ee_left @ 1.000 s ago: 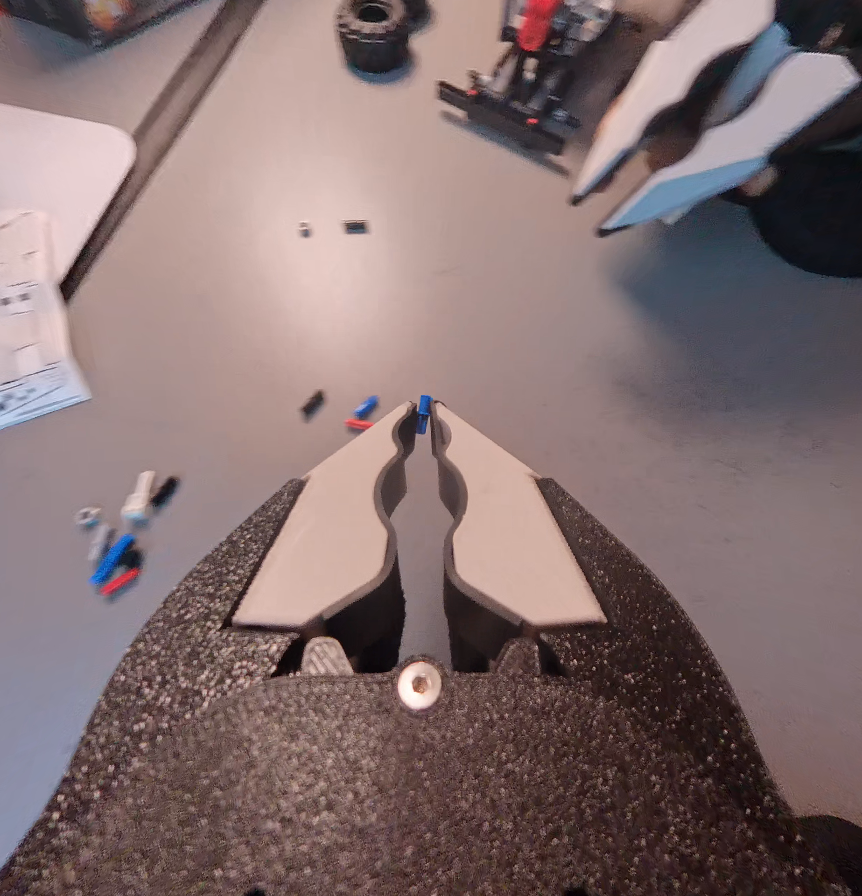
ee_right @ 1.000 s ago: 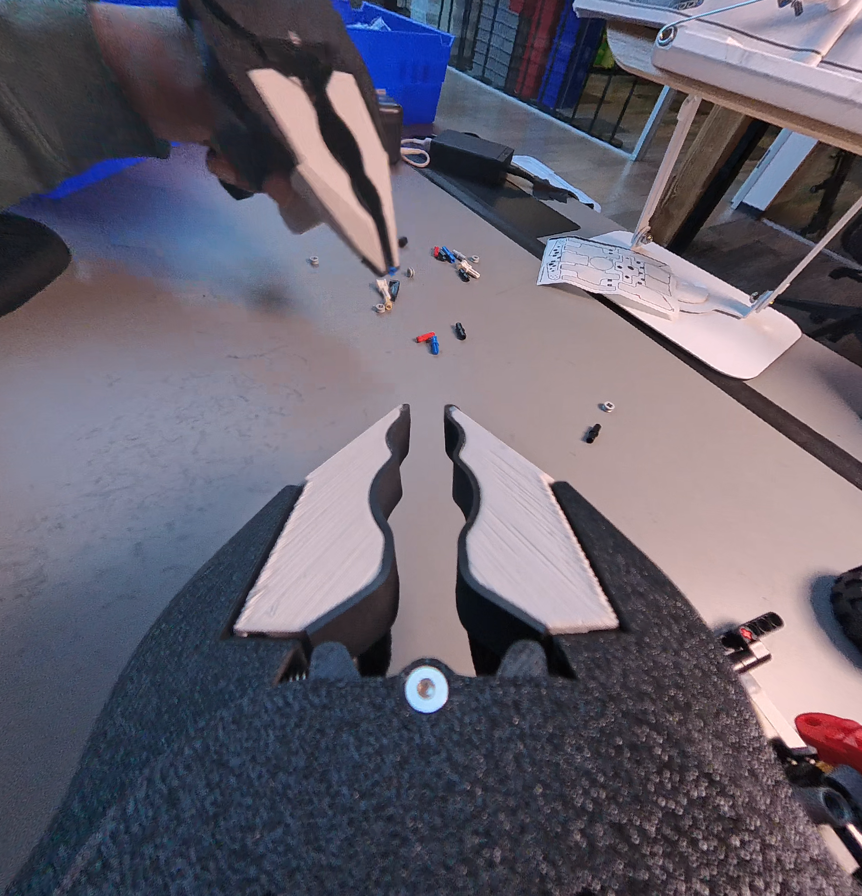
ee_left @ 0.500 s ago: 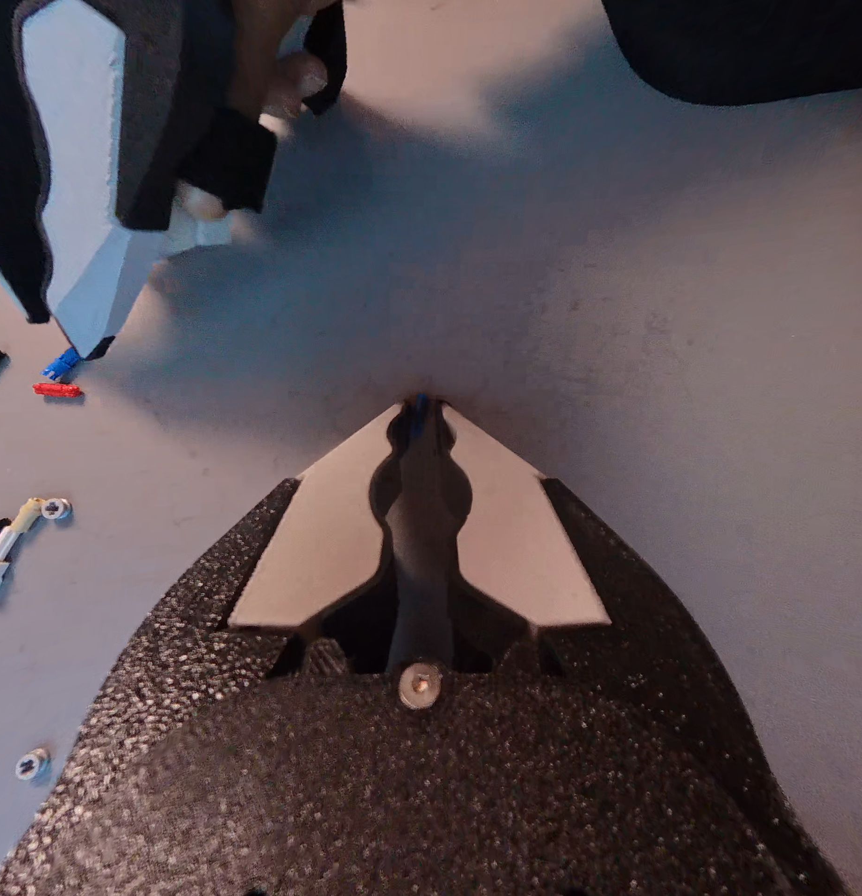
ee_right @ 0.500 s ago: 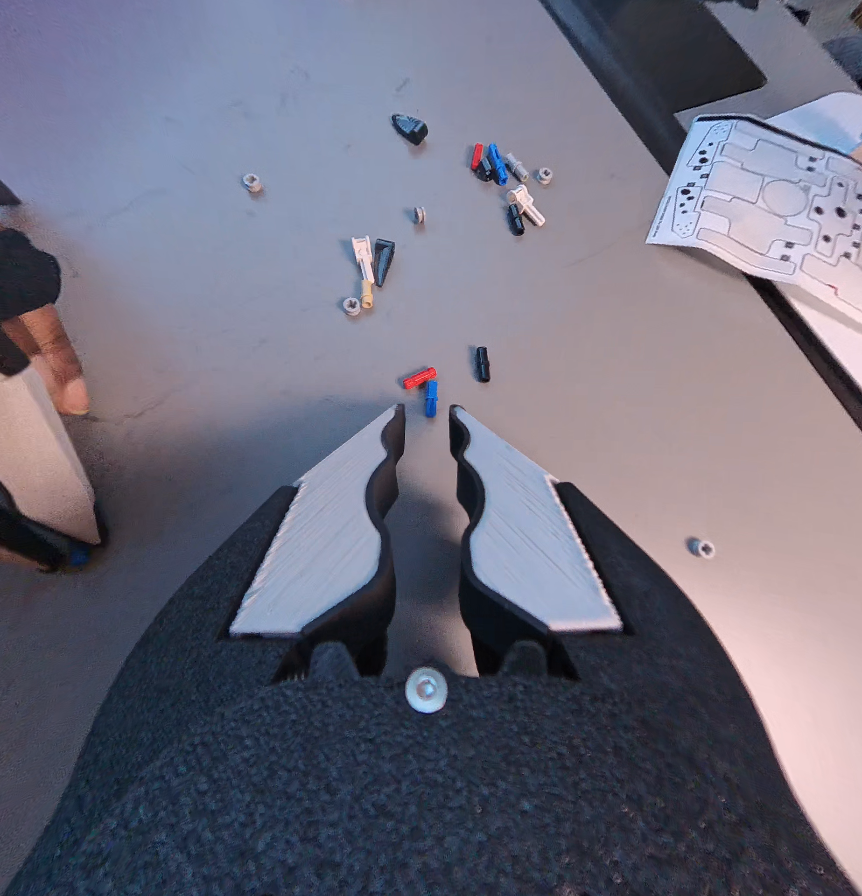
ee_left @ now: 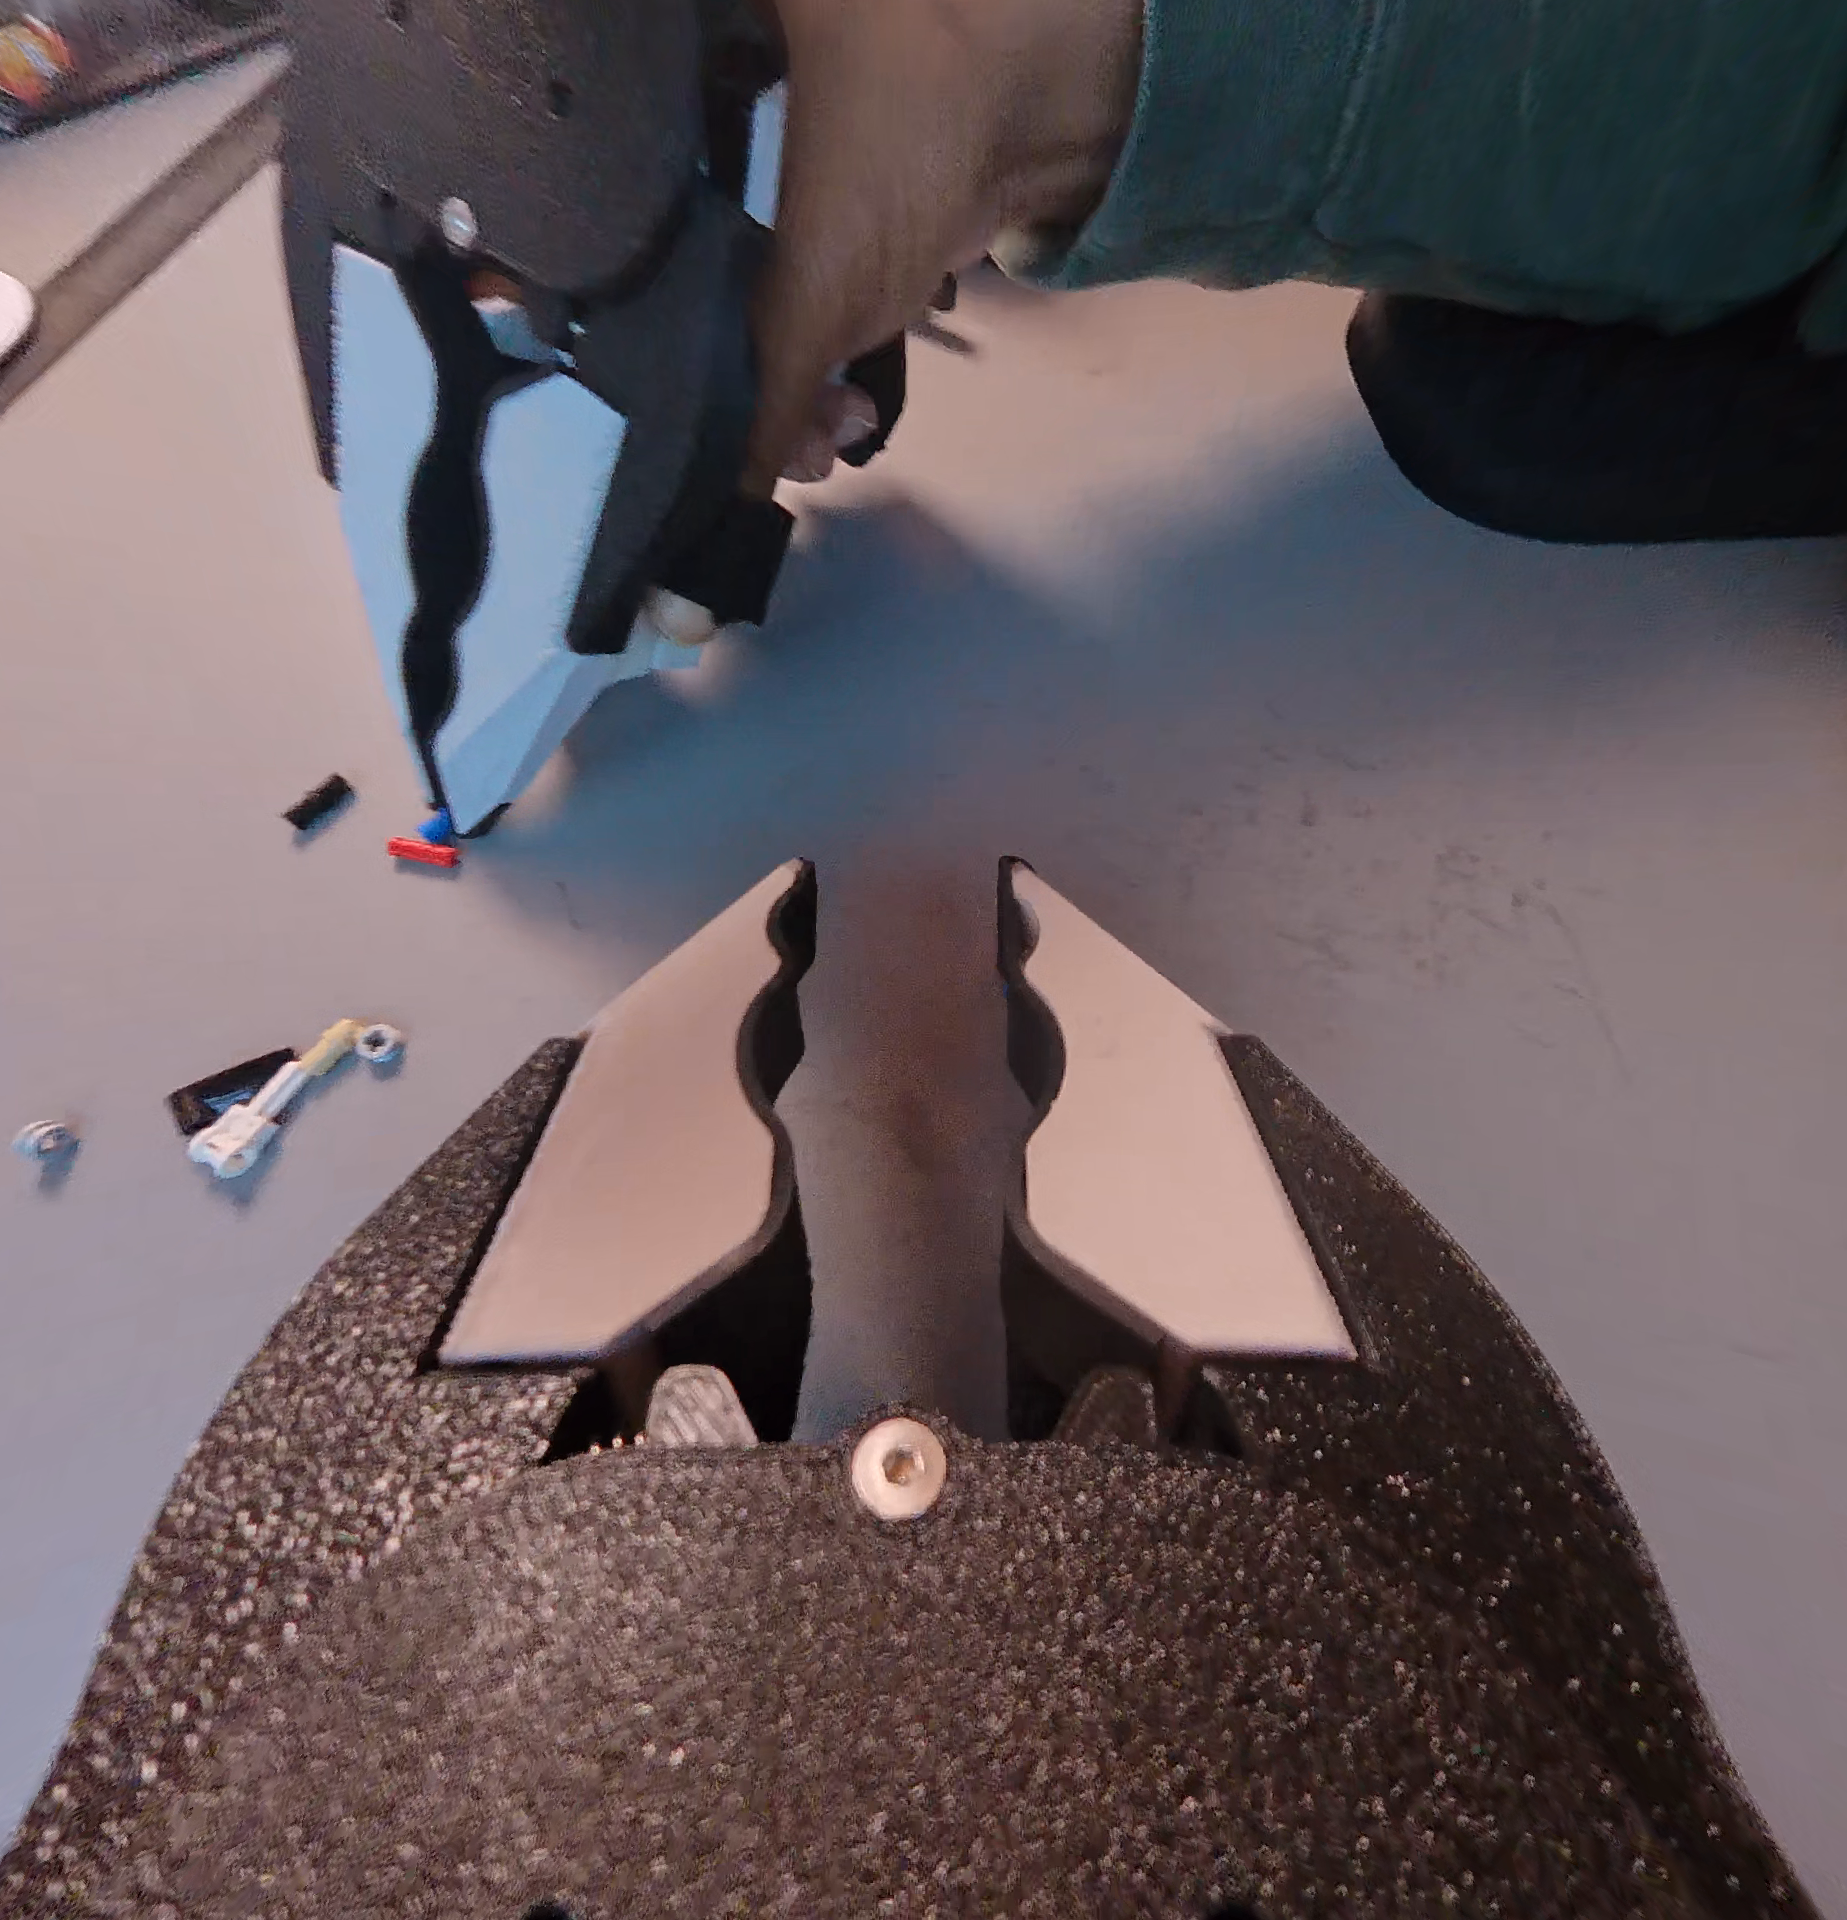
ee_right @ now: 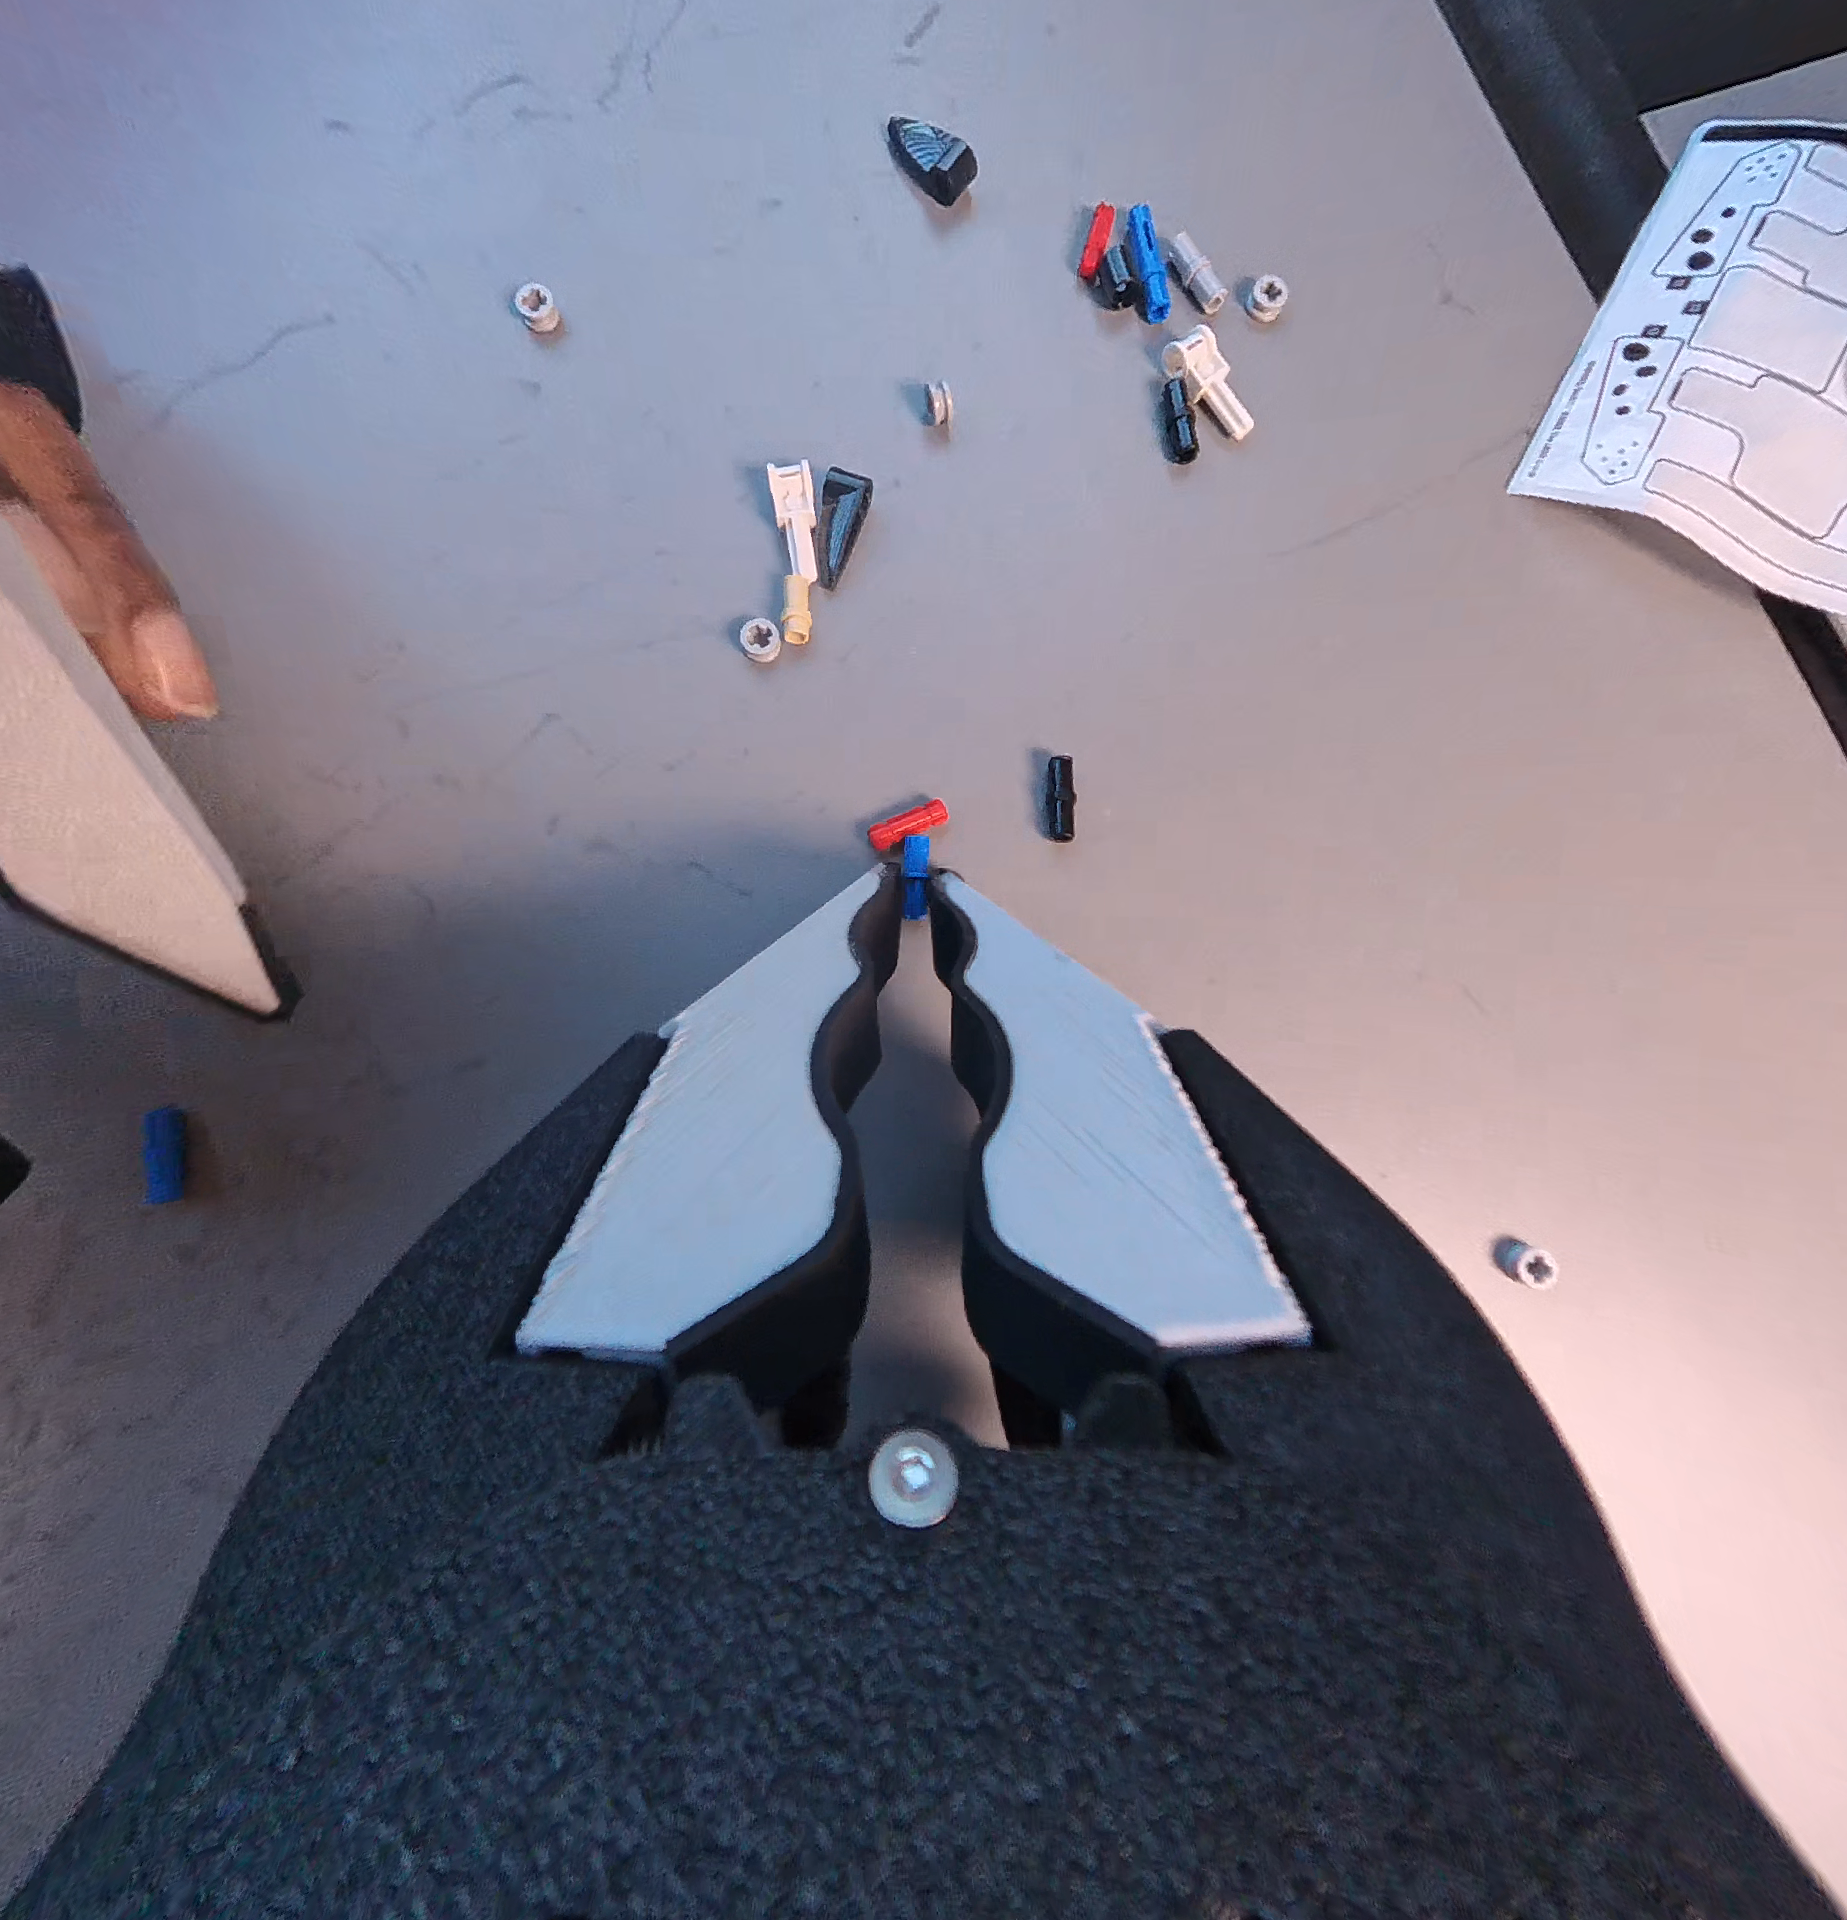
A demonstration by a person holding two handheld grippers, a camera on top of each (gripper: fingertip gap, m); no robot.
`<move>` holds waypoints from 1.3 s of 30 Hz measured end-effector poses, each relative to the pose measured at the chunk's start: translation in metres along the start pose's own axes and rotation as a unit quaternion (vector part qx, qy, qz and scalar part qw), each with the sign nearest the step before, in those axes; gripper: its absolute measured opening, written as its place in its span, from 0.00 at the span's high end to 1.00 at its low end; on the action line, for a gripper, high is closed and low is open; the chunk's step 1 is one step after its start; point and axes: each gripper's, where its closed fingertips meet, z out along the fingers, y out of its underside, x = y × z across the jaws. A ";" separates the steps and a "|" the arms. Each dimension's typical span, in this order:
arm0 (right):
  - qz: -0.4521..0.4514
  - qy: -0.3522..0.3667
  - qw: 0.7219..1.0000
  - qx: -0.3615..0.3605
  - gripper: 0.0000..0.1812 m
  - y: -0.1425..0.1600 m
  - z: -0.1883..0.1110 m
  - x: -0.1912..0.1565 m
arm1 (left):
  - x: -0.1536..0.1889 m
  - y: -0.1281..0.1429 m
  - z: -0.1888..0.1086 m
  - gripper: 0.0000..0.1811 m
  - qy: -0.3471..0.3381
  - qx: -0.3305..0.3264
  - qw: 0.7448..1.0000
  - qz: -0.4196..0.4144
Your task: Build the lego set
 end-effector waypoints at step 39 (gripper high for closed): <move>-0.028 -0.024 0.972 0.231 0.82 0.015 -0.103 -0.085 | -0.146 0.045 -0.072 0.87 -0.257 0.019 0.954 -0.153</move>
